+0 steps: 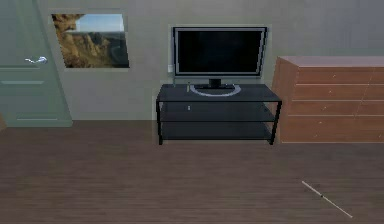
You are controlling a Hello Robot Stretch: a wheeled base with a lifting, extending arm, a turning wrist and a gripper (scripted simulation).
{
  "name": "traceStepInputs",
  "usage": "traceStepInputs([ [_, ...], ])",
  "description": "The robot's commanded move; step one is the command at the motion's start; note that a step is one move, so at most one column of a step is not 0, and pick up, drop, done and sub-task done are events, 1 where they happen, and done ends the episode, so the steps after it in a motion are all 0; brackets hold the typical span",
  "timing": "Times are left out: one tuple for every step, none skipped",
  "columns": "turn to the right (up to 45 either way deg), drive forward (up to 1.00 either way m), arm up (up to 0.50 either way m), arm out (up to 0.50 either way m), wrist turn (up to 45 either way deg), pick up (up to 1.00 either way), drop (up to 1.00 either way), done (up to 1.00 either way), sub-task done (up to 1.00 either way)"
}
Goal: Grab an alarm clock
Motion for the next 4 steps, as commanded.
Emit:
traceStepInputs([
  [0.0,0.0,0.0,0.0,36.0,0.0,0.0,0.0,0.0],
  [0.0,0.0,-0.3,0.0,0.0,0.0,0.0,0.0,0.0],
  [0.0,0.0,0.0,0.0,0.0,1.0,0.0,0.0,0.0],
  [0.0,0.0,0.1,0.0,0.0,0.0,0.0,0.0,0.0],
])
